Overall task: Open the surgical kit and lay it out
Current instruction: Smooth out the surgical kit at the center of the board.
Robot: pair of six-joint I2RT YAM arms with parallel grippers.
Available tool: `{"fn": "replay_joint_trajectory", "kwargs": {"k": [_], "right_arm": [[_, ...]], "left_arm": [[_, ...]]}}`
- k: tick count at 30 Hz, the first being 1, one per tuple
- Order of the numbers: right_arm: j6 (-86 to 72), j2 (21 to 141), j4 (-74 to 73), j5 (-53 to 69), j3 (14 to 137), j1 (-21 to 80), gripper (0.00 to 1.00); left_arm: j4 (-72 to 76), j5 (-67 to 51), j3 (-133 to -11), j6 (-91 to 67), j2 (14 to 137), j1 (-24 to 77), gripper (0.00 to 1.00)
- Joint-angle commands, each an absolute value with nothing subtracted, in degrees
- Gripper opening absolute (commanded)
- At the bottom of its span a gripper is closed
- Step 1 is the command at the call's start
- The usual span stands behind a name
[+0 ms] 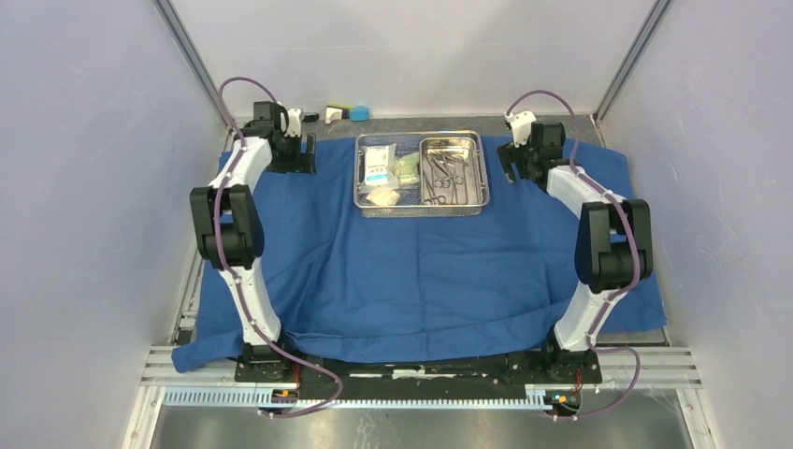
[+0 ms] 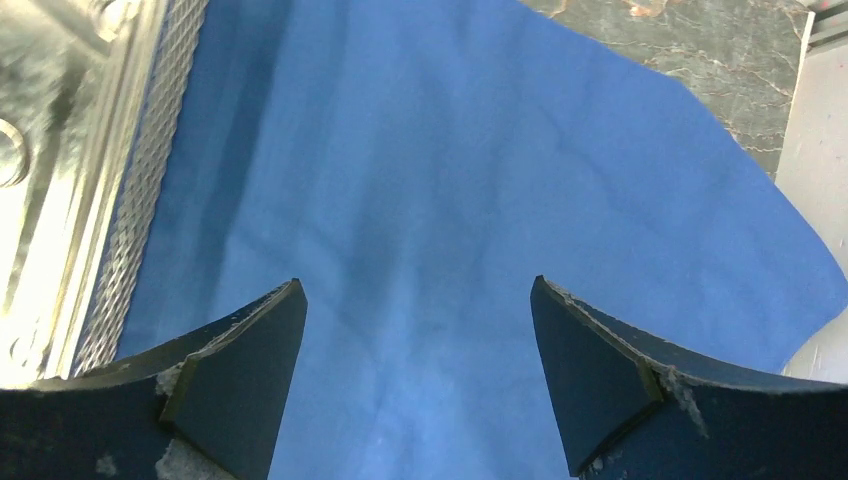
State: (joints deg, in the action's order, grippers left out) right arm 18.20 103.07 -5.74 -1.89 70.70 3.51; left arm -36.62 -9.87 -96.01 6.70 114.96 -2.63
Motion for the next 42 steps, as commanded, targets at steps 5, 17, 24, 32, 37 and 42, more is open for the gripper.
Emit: {"fn": "replay_joint_trajectory", "kwargs": {"k": [5,17,24,32,37,42], "right_arm": [[15.2,112.0,-2.6,-4.8,79.9,2.8,0.90],[13.4,117.1,-3.2,3.1,80.4,2.2,0.85],[11.8,116.6,-2.4,7.0,79.6,2.0,0.83],[10.3,117.1,-2.4,10.3,80.1,1.9,0.83],[8.7,118.9,-3.1,13.1,81.8,1.9,0.80],[8.1,120.6,-4.2,14.0,83.0,2.0,0.76]], "left_arm": [[-38.6,-8.3,-106.0,5.7,124.5,-2.3,0.91],[-31.7,-14.1,-98.9,1.3,120.9,2.2,0.85],[-29.7,-18.6,-91.1,1.6,115.4,3.1,0.79],[-26.9,-21.5,-85.4,2.3,111.1,3.4,0.79],[-26.9,-21.2,-86.6,2.2,114.1,5.0,0.75],[-26.9,-20.9,-88.2,1.2,117.6,5.7,0.68]]}}
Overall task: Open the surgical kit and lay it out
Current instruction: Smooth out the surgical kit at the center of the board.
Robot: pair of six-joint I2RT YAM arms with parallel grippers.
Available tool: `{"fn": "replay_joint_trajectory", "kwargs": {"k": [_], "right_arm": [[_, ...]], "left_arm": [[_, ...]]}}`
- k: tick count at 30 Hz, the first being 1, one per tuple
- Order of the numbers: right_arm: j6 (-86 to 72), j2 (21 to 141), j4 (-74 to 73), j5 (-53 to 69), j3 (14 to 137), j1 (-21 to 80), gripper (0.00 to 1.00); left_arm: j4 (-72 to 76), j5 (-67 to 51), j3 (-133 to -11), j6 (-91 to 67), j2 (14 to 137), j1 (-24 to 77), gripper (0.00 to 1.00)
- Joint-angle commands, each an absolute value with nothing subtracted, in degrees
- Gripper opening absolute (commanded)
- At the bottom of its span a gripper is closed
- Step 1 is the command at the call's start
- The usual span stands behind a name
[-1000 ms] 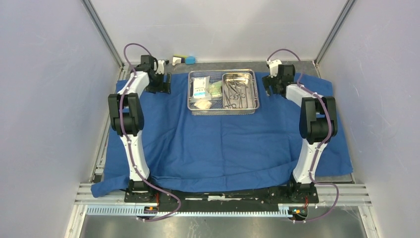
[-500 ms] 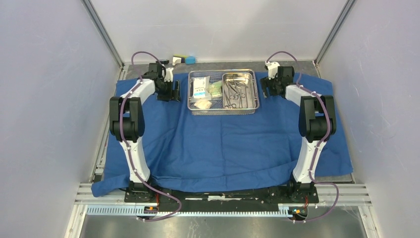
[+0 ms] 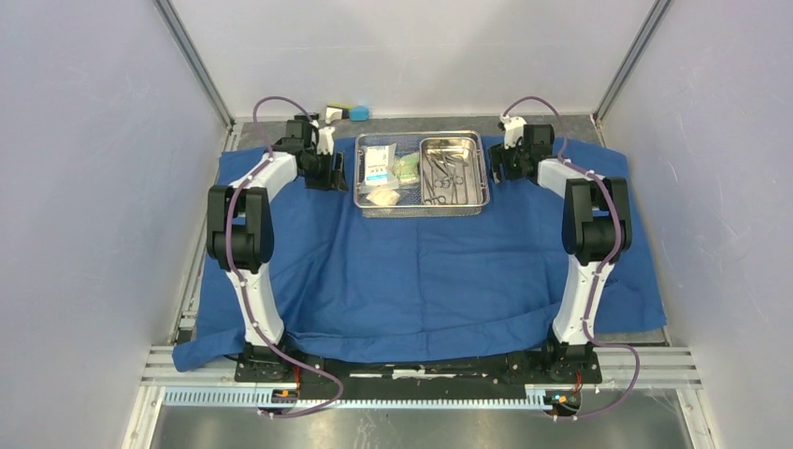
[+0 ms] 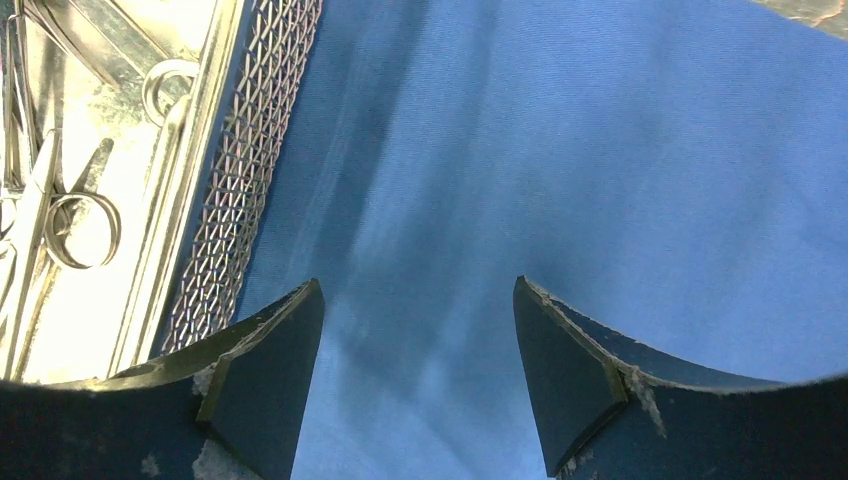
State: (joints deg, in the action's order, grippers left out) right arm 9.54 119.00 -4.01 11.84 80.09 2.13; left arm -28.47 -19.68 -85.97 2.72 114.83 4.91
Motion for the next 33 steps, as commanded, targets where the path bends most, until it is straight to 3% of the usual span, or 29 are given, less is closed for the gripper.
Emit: {"fn": "replay_joint_trajectory", "kwargs": {"k": [1,8,21,31,33], "right_arm": [[8.1,120.9,-4.4,14.3,83.1,1.9,0.75],[8.4,122.8,-5.9,13.9,83.4,2.3,0.68],[8.8,124.9,-7.7,11.6,85.9,2.3,0.37],[8.3,127.7,-9.1,9.0,90.1,2.3,0.02],[8.4,128.0,-9.1,8.5,90.7,2.3,0.00]], "left_arm": [[-26.9,-21.0,-88.3,1.1,118.0,5.8,0.67],[-26.2,-21.2,-88.2,0.6,119.9,6.3,0.52],[-27.1,-19.1,-90.5,-2.9,123.0,6.3,0.03],[-30.2,-18.7,-96.2,-6.6,127.0,5.8,0.02],[-30.4,-19.2,-96.9,-7.3,127.3,5.5,0.02]]}}
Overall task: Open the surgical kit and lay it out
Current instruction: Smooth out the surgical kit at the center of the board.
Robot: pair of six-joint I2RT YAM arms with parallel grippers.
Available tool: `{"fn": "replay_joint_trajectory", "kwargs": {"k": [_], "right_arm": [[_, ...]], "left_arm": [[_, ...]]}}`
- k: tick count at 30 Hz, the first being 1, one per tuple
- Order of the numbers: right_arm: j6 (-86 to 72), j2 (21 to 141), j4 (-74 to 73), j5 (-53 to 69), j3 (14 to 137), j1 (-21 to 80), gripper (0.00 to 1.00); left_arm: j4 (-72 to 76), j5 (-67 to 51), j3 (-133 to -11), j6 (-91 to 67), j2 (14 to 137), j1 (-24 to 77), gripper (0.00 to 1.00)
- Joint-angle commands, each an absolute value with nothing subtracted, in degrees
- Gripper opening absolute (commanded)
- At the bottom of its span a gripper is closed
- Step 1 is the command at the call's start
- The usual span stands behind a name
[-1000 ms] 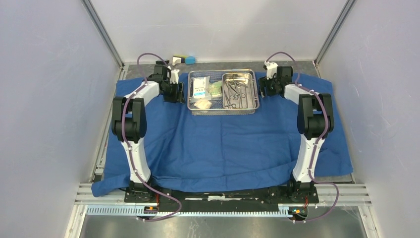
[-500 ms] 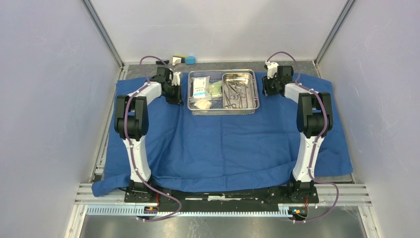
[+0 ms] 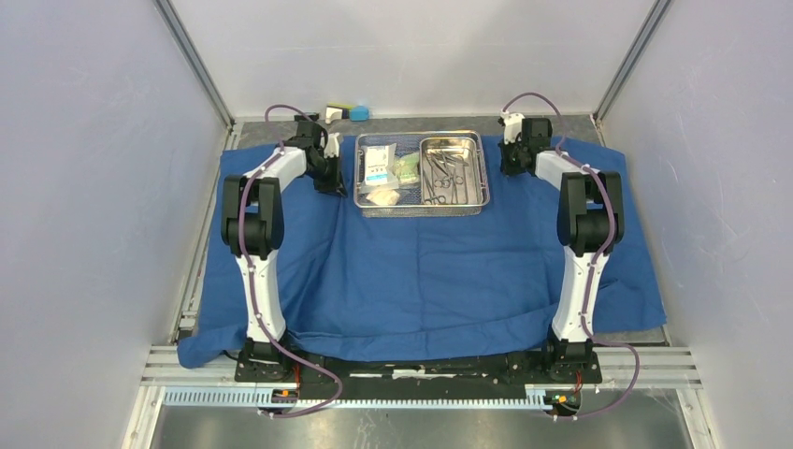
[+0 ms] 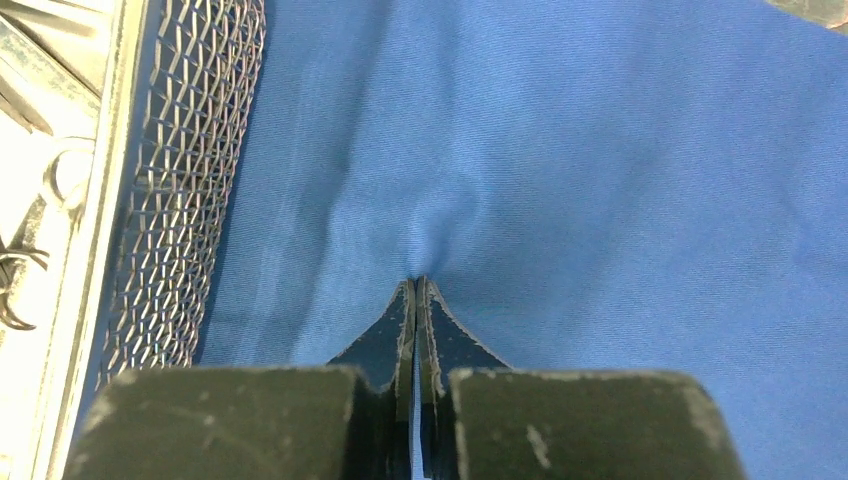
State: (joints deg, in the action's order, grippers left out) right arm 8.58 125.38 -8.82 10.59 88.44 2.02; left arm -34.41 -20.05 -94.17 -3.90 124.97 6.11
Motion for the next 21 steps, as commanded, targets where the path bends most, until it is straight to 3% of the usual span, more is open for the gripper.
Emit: {"fn": "replay_joint_trajectory", "kwargs": {"k": [1,21], "right_arm": [[8.6,128.2,-9.2,8.4,91.1,2.2,0.00],[9.3,132.5,-12.4,3.6,99.9,2.3,0.00]], "left_arm": [[-30.5,-19.4,-97.3,-7.7,127.4,5.3,0.02],[-31.9,-18.6,-105.6,-11.4,131.8,3.5,0.02]]}}
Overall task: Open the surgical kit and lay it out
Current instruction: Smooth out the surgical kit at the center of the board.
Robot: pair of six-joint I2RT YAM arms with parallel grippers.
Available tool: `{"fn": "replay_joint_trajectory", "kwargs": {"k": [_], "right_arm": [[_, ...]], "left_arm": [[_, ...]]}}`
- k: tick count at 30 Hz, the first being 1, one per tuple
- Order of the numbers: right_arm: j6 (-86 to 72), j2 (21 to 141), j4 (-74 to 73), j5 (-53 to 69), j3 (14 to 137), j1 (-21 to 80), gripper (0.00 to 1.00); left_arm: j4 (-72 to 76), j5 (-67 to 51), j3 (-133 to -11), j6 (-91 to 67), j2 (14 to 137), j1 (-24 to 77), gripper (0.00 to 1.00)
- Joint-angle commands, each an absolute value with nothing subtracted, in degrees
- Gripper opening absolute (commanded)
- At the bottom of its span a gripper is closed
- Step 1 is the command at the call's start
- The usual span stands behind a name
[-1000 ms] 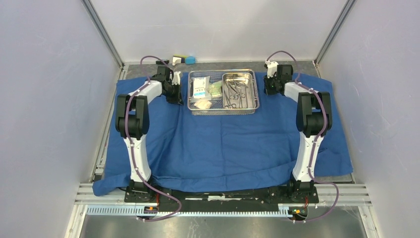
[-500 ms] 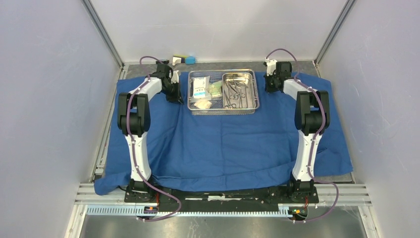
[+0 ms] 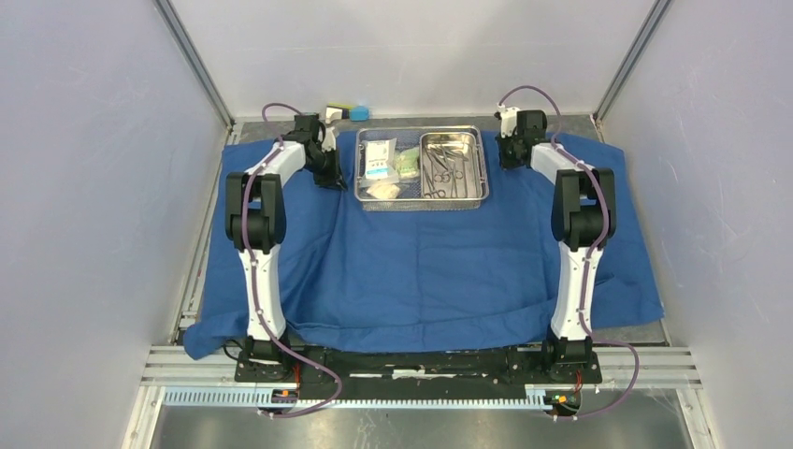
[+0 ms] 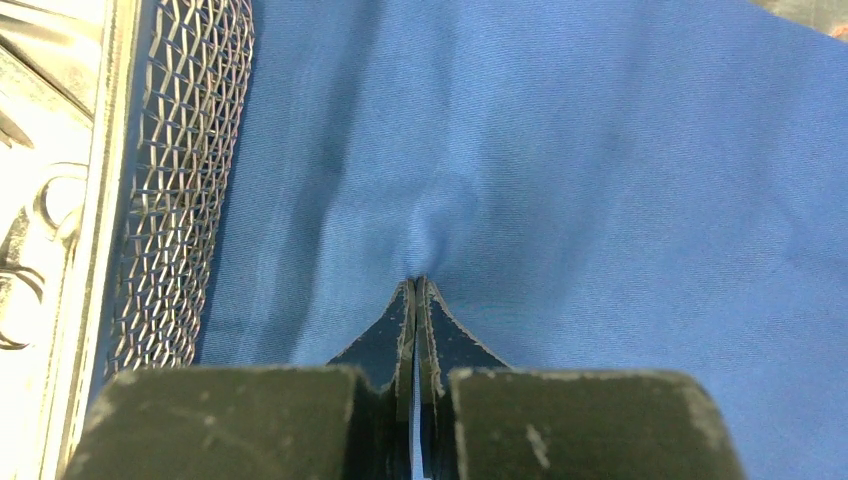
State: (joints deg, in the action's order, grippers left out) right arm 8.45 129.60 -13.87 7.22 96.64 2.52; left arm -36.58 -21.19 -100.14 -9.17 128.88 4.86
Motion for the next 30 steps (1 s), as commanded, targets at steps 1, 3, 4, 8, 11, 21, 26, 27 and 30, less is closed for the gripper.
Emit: {"fn": "replay_joint_trajectory", "kwargs": {"k": [1,3,4,8,11,21,26,27,30], "right_arm": [[9.2,132.8,-12.3,3.4,100.2,2.3,0.00],[9.4,133.5,-12.6,2.9,101.3,2.3,0.00],[9.4,133.9,-12.9,2.8,102.0,2.3,0.00],[9.6,135.7,-13.8,2.4,105.1,2.3,0.00],[9.8,137.4,-14.9,2.4,108.0,2.3,0.00],[9.8,139.7,-15.8,2.5,112.0,2.8,0.00],[9.7,140.2,-15.3,2.1,112.1,3.0,0.01],[9.7,140.3,-15.3,1.9,112.5,2.9,0.00],[9.8,140.8,-15.4,1.4,113.1,3.0,0.00]], "left_arm": [[-32.2,-18.6,-106.7,-11.5,132.4,3.5,0.02],[-32.7,-18.5,-108.3,-11.8,133.2,3.2,0.02],[-32.8,-18.5,-108.7,-11.9,133.6,3.1,0.02],[-33.3,-18.6,-110.5,-12.2,135.1,3.0,0.02],[-33.5,-19.0,-110.8,-12.5,135.7,2.9,0.02],[-34.5,-18.6,-114.7,-13.0,138.2,2.5,0.02],[-35.4,-18.0,-117.1,-12.8,139.7,1.8,0.02],[-35.7,-18.1,-117.6,-12.8,140.1,1.6,0.02],[-36.0,-18.2,-118.8,-12.8,140.7,1.3,0.02]]}}
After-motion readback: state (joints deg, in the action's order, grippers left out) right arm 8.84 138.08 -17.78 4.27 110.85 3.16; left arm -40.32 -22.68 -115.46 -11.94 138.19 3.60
